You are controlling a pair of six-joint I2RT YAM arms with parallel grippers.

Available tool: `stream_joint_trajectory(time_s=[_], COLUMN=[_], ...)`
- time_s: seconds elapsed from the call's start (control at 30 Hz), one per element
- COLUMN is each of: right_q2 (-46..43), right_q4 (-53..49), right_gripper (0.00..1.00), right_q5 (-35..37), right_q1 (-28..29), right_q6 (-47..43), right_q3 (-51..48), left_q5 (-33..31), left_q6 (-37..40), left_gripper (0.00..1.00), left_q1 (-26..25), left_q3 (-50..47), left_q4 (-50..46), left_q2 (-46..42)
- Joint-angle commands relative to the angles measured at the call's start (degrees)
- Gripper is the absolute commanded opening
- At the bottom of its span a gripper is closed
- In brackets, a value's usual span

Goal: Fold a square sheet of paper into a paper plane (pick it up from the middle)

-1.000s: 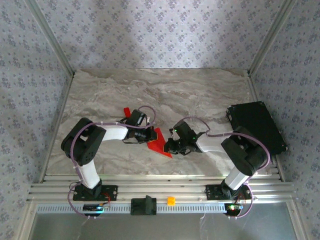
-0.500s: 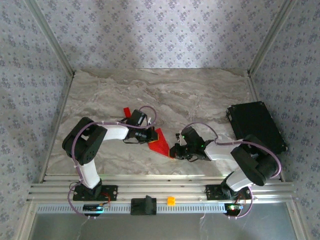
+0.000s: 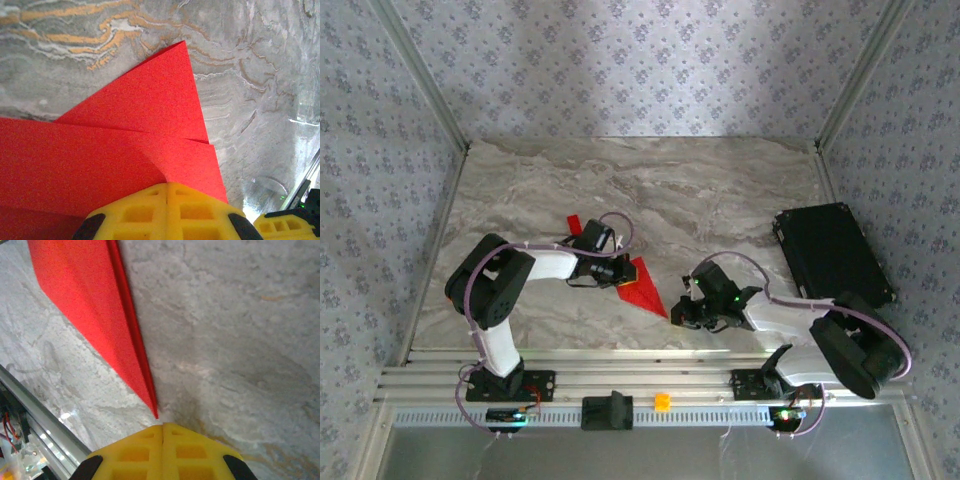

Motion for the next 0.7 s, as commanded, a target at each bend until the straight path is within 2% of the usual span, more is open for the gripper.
stream_joint_trajectory(time_s=[0.0, 0.23, 0.37, 0.5, 0.67], right_q2=[-1.08, 8.25, 12.23, 11.03, 4.45], right_q4=[-2.70, -0.43, 1.40, 1.89, 0.88], right_gripper=[0.00, 0.02, 0.02, 0.01, 0.00], right_q5=[-0.14, -1.20, -1.55, -1.45, -2.11], right_q1=[0.41, 0.38, 0.15, 0.06, -1.20], right_q6=[-1.42, -1.87, -1.47, -0.61, -0.01], right_q3=[3.84, 9.48, 8.67, 4.09, 1.19], left_q5=[-6.99, -6.95, -6.99, -7.07, -6.38], left_q6=[1.53, 1.51, 1.44, 1.75, 2.05], left_gripper=[0.05, 0.05, 0.05, 0.05, 0.04], left_q1=[0.40, 0.07, -0.02, -0.02, -0.09], left_q3=[-0.89, -0.93, -0.81, -0.58, -0.01], left_q4=[-6.28, -6.30, -6.54, -6.88, -7.15], left_q2=[3.28, 3.55, 3.46, 3.26, 3.63])
